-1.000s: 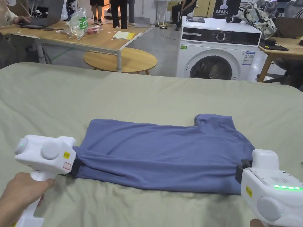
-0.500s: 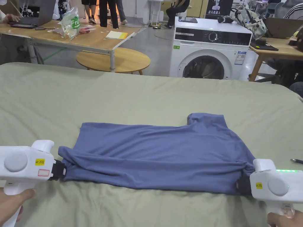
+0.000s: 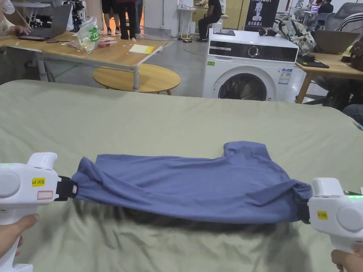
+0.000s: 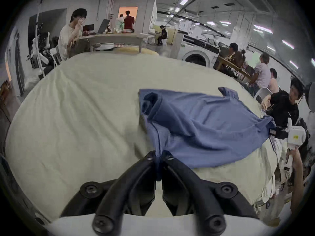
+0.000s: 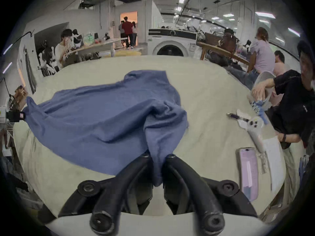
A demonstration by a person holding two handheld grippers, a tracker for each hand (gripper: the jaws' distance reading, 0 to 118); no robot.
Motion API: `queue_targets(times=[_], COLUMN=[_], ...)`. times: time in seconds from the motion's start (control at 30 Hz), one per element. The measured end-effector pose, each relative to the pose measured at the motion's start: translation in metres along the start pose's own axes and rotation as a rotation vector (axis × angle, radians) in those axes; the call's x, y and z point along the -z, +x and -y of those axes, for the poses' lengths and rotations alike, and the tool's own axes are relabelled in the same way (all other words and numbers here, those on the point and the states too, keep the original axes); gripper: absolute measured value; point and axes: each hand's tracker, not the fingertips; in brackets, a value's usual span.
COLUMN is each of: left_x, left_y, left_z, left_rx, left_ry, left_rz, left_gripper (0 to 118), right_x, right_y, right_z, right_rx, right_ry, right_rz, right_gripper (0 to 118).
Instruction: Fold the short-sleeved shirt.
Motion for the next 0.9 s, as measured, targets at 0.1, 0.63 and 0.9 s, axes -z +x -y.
queue_targets(times=[0.1,0.63,0.9], left_x=[-0.020,0.012,-0.011], left_y=[-0.006,-0.027,-0.002], left_z=[0.016,0.111,0.087], left_rx=[-0.008,-0.104,-0.052], left_ry=[0.003,-0.153,-0.062], left_rz=[0.003,-0.054,-0.089], left_gripper=[0,0,42], right_x=[-0.023,0.002,-0.034], right_y=[0.004,-0.024,-0.034], right_z=[0.012,0.104,0.077], right_rx=[0.008,-0.071,-0.029], right_ry=[0.001,-0.122,0.020], right_rz=[-0.003,0.053,0.121], right_gripper=[5,7,55])
